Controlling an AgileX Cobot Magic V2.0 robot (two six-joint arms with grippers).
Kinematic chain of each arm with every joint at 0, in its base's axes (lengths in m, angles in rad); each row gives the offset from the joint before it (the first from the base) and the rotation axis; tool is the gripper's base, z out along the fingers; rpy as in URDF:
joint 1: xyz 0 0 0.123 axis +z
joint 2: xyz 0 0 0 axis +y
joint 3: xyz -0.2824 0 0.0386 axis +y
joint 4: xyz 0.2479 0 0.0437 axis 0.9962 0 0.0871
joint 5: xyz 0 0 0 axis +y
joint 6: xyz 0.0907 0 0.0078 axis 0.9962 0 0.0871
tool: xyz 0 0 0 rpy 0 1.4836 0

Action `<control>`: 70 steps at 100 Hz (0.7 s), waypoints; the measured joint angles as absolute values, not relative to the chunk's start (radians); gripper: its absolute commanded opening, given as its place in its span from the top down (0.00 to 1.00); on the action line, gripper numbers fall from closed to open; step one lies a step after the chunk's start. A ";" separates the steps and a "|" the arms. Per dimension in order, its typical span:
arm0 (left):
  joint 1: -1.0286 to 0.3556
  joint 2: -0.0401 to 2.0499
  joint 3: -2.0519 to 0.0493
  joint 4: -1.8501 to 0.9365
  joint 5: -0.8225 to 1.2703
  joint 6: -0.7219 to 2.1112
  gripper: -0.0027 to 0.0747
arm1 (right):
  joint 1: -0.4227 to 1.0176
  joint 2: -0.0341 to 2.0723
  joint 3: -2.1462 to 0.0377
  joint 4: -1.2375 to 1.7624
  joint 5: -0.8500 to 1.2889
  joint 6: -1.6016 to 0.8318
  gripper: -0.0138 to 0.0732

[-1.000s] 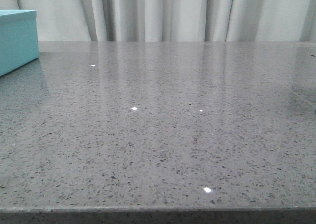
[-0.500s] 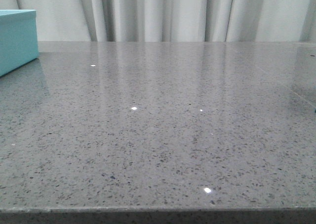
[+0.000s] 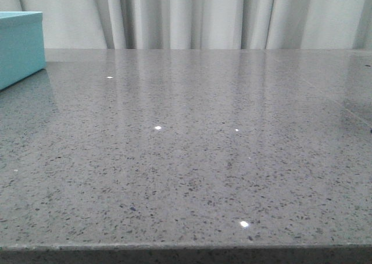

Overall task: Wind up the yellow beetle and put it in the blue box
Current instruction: 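Lower the car into the blue box and open the left gripper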

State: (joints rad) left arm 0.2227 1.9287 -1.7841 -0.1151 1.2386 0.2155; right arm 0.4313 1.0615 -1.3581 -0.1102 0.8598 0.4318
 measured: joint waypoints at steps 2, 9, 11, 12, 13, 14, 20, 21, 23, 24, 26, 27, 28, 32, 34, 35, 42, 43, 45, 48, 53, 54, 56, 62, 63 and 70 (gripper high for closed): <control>0.223 1.929 -1.784 -0.115 1.239 0.215 0.45 | 0.431 1.061 -1.358 -0.110 0.859 0.432 0.34; 0.223 1.929 -1.784 -0.115 1.239 0.215 0.46 | 0.431 1.061 -1.358 -0.110 0.859 0.432 0.34; 0.223 1.929 -1.784 -0.115 1.239 0.214 0.46 | 0.431 1.061 -1.358 -0.110 0.859 0.432 0.34; 0.223 1.929 -1.784 -0.115 1.239 0.215 0.46 | 0.431 1.061 -1.358 -0.110 0.859 0.432 0.34; 0.223 1.927 -1.784 -0.117 1.239 0.215 0.46 | 0.431 1.061 -1.358 -0.110 0.859 0.432 0.34; 0.223 1.927 -1.784 -0.117 1.239 0.215 0.46 | 0.431 1.061 -1.358 -0.110 0.859 0.432 0.34; 0.223 1.917 -1.784 -0.133 1.239 0.215 0.46 | 0.431 1.061 -1.358 -0.110 0.859 0.432 0.34; 0.223 1.915 -1.784 -0.138 1.239 0.215 0.46 | 0.431 1.061 -1.358 -0.110 0.859 0.432 0.34; 0.223 1.908 -1.784 -0.144 1.239 0.220 0.46 | 0.431 1.061 -1.358 -0.110 0.859 0.432 0.34; 0.223 1.906 -1.784 -0.151 1.239 0.220 0.46 | 0.431 1.061 -1.358 -0.110 0.859 0.429 0.34; 0.223 1.898 -1.784 -0.162 1.239 0.225 0.46 | 0.431 1.061 -1.356 -0.110 0.858 0.427 0.34; 0.223 1.892 -1.784 -0.165 1.239 0.227 0.46 | 0.431 1.061 -1.356 -0.110 0.856 0.423 0.34; 0.223 1.888 -1.784 -0.172 1.239 0.228 0.46 | 0.431 1.061 -1.354 -0.110 0.856 0.422 0.34; 0.223 1.864 -1.784 -0.187 1.236 0.231 0.47 | 0.431 1.061 -1.353 -0.110 0.852 0.414 0.34; 0.223 1.850 -1.784 -0.196 1.232 0.231 0.47 | 0.431 1.061 -1.350 -0.110 0.850 0.411 0.34; 0.223 1.845 -1.784 -0.201 1.232 0.234 0.47 | 0.431 1.059 -1.348 -0.110 0.848 0.409 0.34; 0.223 1.795 -1.784 -0.229 1.220 0.249 0.51 | 0.431 1.050 -1.334 -0.112 0.837 0.402 0.34; 0.223 1.784 -1.784 -0.231 1.218 0.252 0.52 | 0.431 1.051 -1.330 -0.114 0.836 0.399 0.34; 0.223 1.773 -1.784 -0.238 1.216 0.260 0.55 | 0.431 1.045 -1.326 -0.117 0.832 0.397 0.34; 0.223 1.745 -1.784 -0.247 1.212 0.273 0.60 | 0.431 1.040 -1.315 -0.121 0.823 0.395 0.34; 0.223 1.708 -1.784 -0.265 1.210 0.291 0.69 | 0.431 1.023 -1.293 -0.129 0.805 0.395 0.36; 0.223 1.703 -1.784 -0.270 1.210 0.293 0.71 | 0.431 1.021 -1.290 -0.132 0.799 0.393 0.37; 0.223 1.688 -1.784 -0.277 1.210 0.298 0.75 | 0.431 1.014 -1.279 -0.134 0.791 0.393 0.38; 0.223 1.643 -1.784 -0.292 1.210 0.317 0.87 | 0.431 0.995 -1.242 -0.143 0.769 0.392 0.47; 0.223 1.639 -1.784 -0.296 1.210 0.317 0.88 | 0.431 0.990 -1.237 -0.145 0.763 0.393 0.48; 0.223 1.595 -1.784 -0.315 1.217 0.326 0.99 | 0.431 0.964 -1.194 -0.150 0.742 0.391 0.60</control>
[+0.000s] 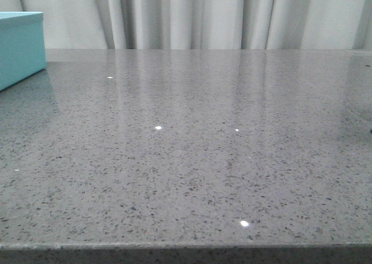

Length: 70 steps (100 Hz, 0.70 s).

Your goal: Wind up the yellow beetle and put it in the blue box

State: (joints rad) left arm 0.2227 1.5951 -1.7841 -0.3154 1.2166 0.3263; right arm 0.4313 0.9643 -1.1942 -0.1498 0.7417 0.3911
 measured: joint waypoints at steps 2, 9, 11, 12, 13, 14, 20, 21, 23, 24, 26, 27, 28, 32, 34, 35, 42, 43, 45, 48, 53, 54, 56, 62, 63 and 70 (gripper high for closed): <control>0.223 1.583 -1.784 -0.318 1.222 0.328 0.99 | 0.431 0.956 -1.181 -0.150 0.738 0.391 0.64; 0.223 1.546 -1.784 -0.339 1.236 0.332 0.99 | 0.431 0.929 -1.141 -0.151 0.722 0.391 0.75; 0.223 1.536 -1.784 -0.345 1.239 0.332 0.99 | 0.431 0.921 -1.129 -0.151 0.717 0.391 0.78; 0.223 1.532 -1.784 -0.350 1.239 0.334 0.99 | 0.431 0.918 -1.125 -0.151 0.714 0.391 0.79; 0.223 1.525 -1.784 -0.353 1.240 0.334 0.99 | 0.431 0.915 -1.117 -0.151 0.714 0.391 0.80; 0.223 1.522 -1.784 -0.358 1.240 0.334 0.99 | 0.431 0.909 -1.113 -0.151 0.710 0.391 0.81; 0.223 1.490 -1.779 -0.380 1.243 0.337 0.99 | 0.431 0.885 -1.076 -0.151 0.701 0.391 0.88; 0.223 1.487 -1.779 -0.386 1.243 0.342 0.99 | 0.431 0.878 -1.072 -0.151 0.699 0.391 0.89; 0.223 1.477 -1.774 -0.393 1.243 0.347 0.99 | 0.431 0.868 -1.060 -0.151 0.695 0.391 0.91; 0.223 1.473 -1.770 -0.400 1.243 0.350 0.99 | 0.431 0.864 -1.056 -0.151 0.692 0.391 0.91; 0.223 1.462 -1.763 -0.411 1.243 0.358 0.99 | 0.431 0.854 -1.044 -0.151 0.686 0.391 0.93; 0.223 1.455 -1.761 -0.415 1.243 0.361 0.99 | 0.431 0.850 -1.036 -0.151 0.686 0.391 0.94; 0.223 1.451 -1.759 -0.422 1.243 0.366 0.99 | 0.431 0.843 -1.032 -0.151 0.681 0.391 0.94; 0.223 1.428 -1.740 -0.440 1.239 0.379 0.99 | 0.431 0.820 -1.008 -0.152 0.672 0.391 0.96; 0.223 1.416 -1.730 -0.450 1.235 0.383 0.99 | 0.431 0.813 -0.996 -0.154 0.667 0.391 0.97; 0.223 1.412 -1.726 -0.456 1.235 0.387 0.99 | 0.431 0.805 -0.992 -0.154 0.664 0.391 0.97; 0.223 1.370 -1.681 -0.480 1.217 0.405 0.99 | 0.431 0.766 -0.953 -0.156 0.649 0.391 0.98; 0.223 1.361 -1.670 -0.482 1.211 0.405 0.99 | 0.431 0.762 -0.945 -0.158 0.648 0.391 0.98; 0.223 1.351 -1.654 -0.485 1.202 0.410 0.99 | 0.431 0.750 -0.937 -0.160 0.641 0.391 0.98; 0.223 1.327 -1.631 -0.489 1.188 0.412 0.99 | 0.431 0.735 -0.919 -0.162 0.636 0.391 0.98; 0.223 1.292 -1.585 -0.494 1.162 0.424 0.99 | 0.431 0.705 -0.894 -0.167 0.626 0.391 0.98; 0.223 1.286 -1.571 -0.497 1.158 0.426 0.99 | 0.431 0.701 -0.891 -0.167 0.624 0.391 0.98; 0.223 1.270 -1.557 -0.498 1.145 0.430 0.99 | 0.431 0.689 -0.882 -0.169 0.621 0.391 0.98; 0.223 1.219 -1.489 -0.503 1.102 0.442 0.99 | 0.431 0.658 -0.857 -0.177 0.611 0.391 0.98; 0.223 1.213 -1.481 -0.506 1.097 0.446 0.99 | 0.431 0.654 -0.854 -0.177 0.607 0.391 0.98; 0.223 1.149 -1.395 -0.508 1.036 0.460 0.99 | 0.431 0.625 -0.834 -0.186 0.600 0.391 0.98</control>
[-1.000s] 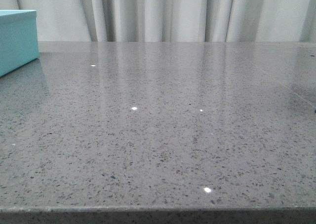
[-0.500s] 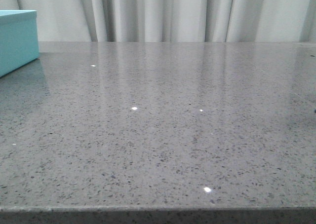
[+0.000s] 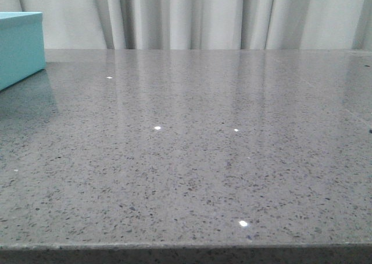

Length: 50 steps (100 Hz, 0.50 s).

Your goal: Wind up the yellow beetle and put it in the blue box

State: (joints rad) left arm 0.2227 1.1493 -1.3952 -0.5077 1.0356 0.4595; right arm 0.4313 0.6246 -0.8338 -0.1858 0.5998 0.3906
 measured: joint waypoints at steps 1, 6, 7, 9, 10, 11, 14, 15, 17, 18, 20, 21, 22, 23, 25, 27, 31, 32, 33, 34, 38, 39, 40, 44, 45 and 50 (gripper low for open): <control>0.220 1.136 -1.377 -0.508 1.021 0.461 0.99 | 0.431 0.622 -0.830 -0.188 0.600 0.391 0.98; 0.208 1.090 -1.314 -0.509 0.972 0.472 0.99 | 0.431 0.602 -0.819 -0.195 0.592 0.391 0.98; 0.205 1.084 -1.305 -0.509 0.965 0.477 0.99 | 0.431 0.600 -0.819 -0.195 0.589 0.391 0.98; 0.197 1.065 -1.278 -0.509 0.944 0.484 0.99 | 0.431 0.593 -0.814 -0.198 0.587 0.391 0.98; 0.195 1.058 -1.260 -0.509 0.929 0.487 0.99 | 0.431 0.591 -0.815 -0.199 0.585 0.391 0.98; 0.188 1.046 -1.251 -0.509 0.921 0.491 0.99 | 0.431 0.587 -0.812 -0.202 0.582 0.391 0.98; 0.173 1.022 -1.215 -0.509 0.893 0.499 0.99 | 0.431 0.579 -0.807 -0.206 0.571 0.388 0.98; 0.168 1.010 -1.196 -0.509 0.879 0.499 0.99 | 0.431 0.577 -0.806 -0.206 0.569 0.389 0.98; 0.155 0.998 -1.170 -0.509 0.859 0.504 0.99 | 0.431 0.573 -0.803 -0.208 0.564 0.389 0.98; 0.145 0.986 -1.161 -0.509 0.852 0.507 0.99 | 0.431 0.568 -0.801 -0.210 0.561 0.389 0.98; 0.130 0.968 -1.134 -0.510 0.831 0.509 0.99 | 0.431 0.563 -0.796 -0.211 0.555 0.389 0.98; 0.125 0.962 -1.125 -0.512 0.824 0.509 0.99 | 0.431 0.562 -0.796 -0.211 0.550 0.389 0.98; 0.120 0.950 -1.108 -0.512 0.810 0.512 0.99 | 0.431 0.559 -0.794 -0.212 0.547 0.389 0.98; 0.110 0.945 -1.100 -0.512 0.804 0.514 0.99 | 0.431 0.556 -0.791 -0.212 0.545 0.389 0.98; 0.095 0.928 -1.074 -0.512 0.783 0.516 0.99 | 0.431 0.550 -0.785 -0.213 0.537 0.389 0.98; 0.080 0.911 -1.050 -0.512 0.765 0.518 0.99 | 0.431 0.544 -0.780 -0.215 0.530 0.389 0.98; 0.056 0.884 -1.003 -0.512 0.736 0.526 0.99 | 0.431 0.534 -0.769 -0.221 0.518 0.389 0.98; 0.047 0.873 -0.995 -0.512 0.725 0.529 0.99 | 0.431 0.530 -0.765 -0.220 0.516 0.389 0.98; 0.043 0.867 -0.988 -0.512 0.719 0.529 0.99 | 0.431 0.527 -0.762 -0.223 0.512 0.389 0.98; 0.034 0.856 -0.973 -0.514 0.710 0.532 0.99 | 0.431 0.523 -0.757 -0.225 0.510 0.389 0.98; 0.015 0.829 -0.929 -0.514 0.687 0.536 0.99 | 0.431 0.510 -0.744 -0.233 0.502 0.389 0.98; 0.008 0.818 -0.921 -0.516 0.677 0.536 0.99 | 0.431 0.505 -0.738 -0.236 0.502 0.389 0.98; 0.005 0.812 -0.914 -0.516 0.672 0.539 0.99 | 0.431 0.503 -0.735 -0.237 0.500 0.389 0.98; -0.013 0.779 -0.871 -0.516 0.645 0.541 0.99 | 0.431 0.486 -0.717 -0.246 0.493 0.389 0.98; -0.016 0.773 -0.857 -0.518 0.641 0.541 0.99 | 0.431 0.483 -0.714 -0.249 0.490 0.389 0.98; -0.032 0.730 -0.809 -0.520 0.606 0.543 0.99 | 0.431 0.460 -0.685 -0.259 0.475 0.389 0.98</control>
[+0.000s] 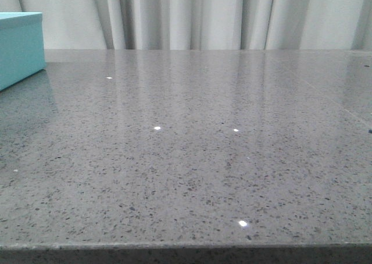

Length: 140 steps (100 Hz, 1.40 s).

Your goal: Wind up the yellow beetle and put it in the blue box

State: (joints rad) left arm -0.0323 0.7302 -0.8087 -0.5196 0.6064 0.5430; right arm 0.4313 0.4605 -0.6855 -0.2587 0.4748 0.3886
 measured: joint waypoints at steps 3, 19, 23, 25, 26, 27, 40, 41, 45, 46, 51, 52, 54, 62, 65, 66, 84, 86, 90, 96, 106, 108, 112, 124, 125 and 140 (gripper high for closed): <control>-0.040 0.708 -0.781 -0.520 0.591 0.543 0.99 | 0.431 0.443 -0.669 -0.261 0.464 0.389 0.98; -0.049 0.592 -0.638 -0.523 0.506 0.543 0.99 | 0.431 0.361 -0.562 -0.270 0.410 0.389 0.98; -0.051 0.568 -0.604 -0.523 0.490 0.543 0.99 | 0.431 0.345 -0.538 -0.271 0.401 0.389 0.98; -0.051 0.553 -0.593 -0.523 0.481 0.543 0.99 | 0.431 0.335 -0.523 -0.271 0.396 0.389 0.98; -0.051 0.544 -0.582 -0.523 0.477 0.543 0.99 | 0.431 0.329 -0.514 -0.271 0.394 0.387 0.98; -0.051 0.539 -0.577 -0.523 0.474 0.543 0.99 | 0.431 0.326 -0.509 -0.271 0.390 0.388 0.98; -0.053 0.455 -0.489 -0.526 0.442 0.543 0.99 | 0.431 0.268 -0.420 -0.272 0.344 0.388 0.98; -0.053 0.451 -0.485 -0.526 0.441 0.543 0.99 | 0.431 0.265 -0.415 -0.272 0.338 0.388 0.98; -0.053 0.426 -0.463 -0.526 0.436 0.543 0.99 | 0.431 0.245 -0.390 -0.275 0.315 0.388 0.98; -0.053 0.422 -0.460 -0.526 0.436 0.543 0.99 | 0.431 0.242 -0.386 -0.275 0.305 0.388 0.98; -0.053 0.392 -0.434 -0.526 0.434 0.543 0.99 | 0.431 0.220 -0.362 -0.279 0.273 0.388 0.98; -0.053 0.388 -0.431 -0.526 0.434 0.543 0.99 | 0.431 0.215 -0.356 -0.279 0.268 0.388 0.98; -0.053 0.378 -0.424 -0.526 0.434 0.543 0.99 | 0.431 0.207 -0.348 -0.279 0.255 0.388 0.98; -0.053 0.347 -0.405 -0.526 0.430 0.543 0.99 | 0.431 0.190 -0.330 -0.281 0.220 0.388 0.98; -0.053 0.338 -0.403 -0.526 0.430 0.543 0.99 | 0.431 0.188 -0.325 -0.282 0.215 0.388 0.98; -0.053 0.339 -0.403 -0.526 0.430 0.543 0.99 | 0.431 0.188 -0.325 -0.282 0.215 0.388 0.98; -0.053 0.329 -0.399 -0.528 0.427 0.543 0.99 | 0.431 0.186 -0.319 -0.283 0.205 0.388 0.98; -0.053 0.329 -0.399 -0.528 0.427 0.543 0.99 | 0.431 0.186 -0.319 -0.283 0.205 0.388 0.98; -0.053 0.329 -0.399 -0.528 0.427 0.543 0.99 | 0.431 0.186 -0.319 -0.283 0.203 0.388 0.98; -0.053 0.329 -0.399 -0.528 0.427 0.543 0.99 | 0.431 0.186 -0.319 -0.283 0.202 0.388 0.98; -0.053 0.329 -0.399 -0.528 0.427 0.543 0.99 | 0.431 0.186 -0.319 -0.283 0.201 0.388 0.98; -0.053 0.329 -0.399 -0.528 0.427 0.543 0.99 | 0.431 0.186 -0.319 -0.283 0.201 0.388 0.98; -0.053 0.329 -0.399 -0.528 0.427 0.543 0.99 | 0.431 0.186 -0.319 -0.283 0.201 0.388 0.98; -0.053 0.329 -0.399 -0.528 0.427 0.543 0.99 | 0.431 0.186 -0.319 -0.283 0.199 0.388 0.98; -0.053 0.329 -0.399 -0.528 0.427 0.543 0.99 | 0.431 0.186 -0.319 -0.283 0.199 0.388 0.98; -0.053 0.329 -0.399 -0.528 0.427 0.543 0.99 | 0.431 0.186 -0.319 -0.283 0.197 0.388 0.98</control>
